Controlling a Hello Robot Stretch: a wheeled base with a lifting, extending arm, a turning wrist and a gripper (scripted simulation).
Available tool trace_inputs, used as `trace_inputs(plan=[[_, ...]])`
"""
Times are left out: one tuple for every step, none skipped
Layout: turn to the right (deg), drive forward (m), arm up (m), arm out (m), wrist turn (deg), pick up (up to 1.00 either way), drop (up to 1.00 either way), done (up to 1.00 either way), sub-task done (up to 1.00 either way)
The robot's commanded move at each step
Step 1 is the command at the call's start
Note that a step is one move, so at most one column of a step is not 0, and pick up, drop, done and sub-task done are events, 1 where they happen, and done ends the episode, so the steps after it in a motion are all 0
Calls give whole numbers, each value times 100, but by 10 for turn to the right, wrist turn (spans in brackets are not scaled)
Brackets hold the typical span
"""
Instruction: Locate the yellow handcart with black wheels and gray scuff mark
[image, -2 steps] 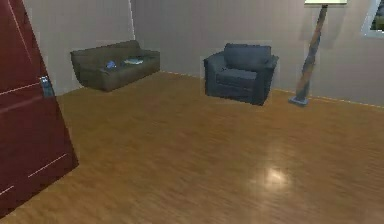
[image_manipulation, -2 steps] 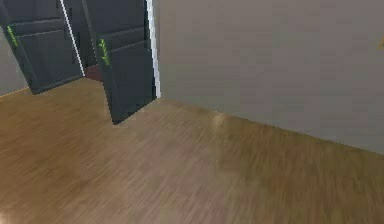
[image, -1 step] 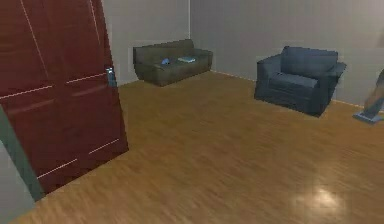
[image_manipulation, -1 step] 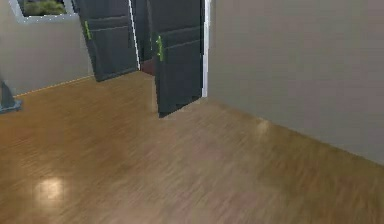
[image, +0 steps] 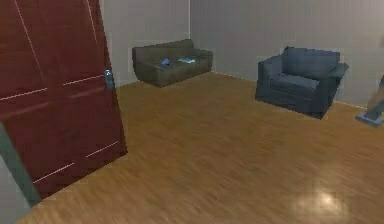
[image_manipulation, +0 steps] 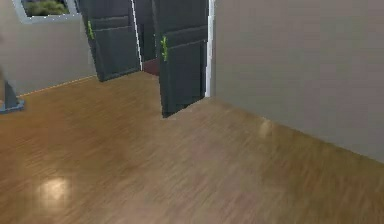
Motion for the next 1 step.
trace_inputs(plan=[[0, 100, 0, 0, 0, 0, 0, 0, 0]])
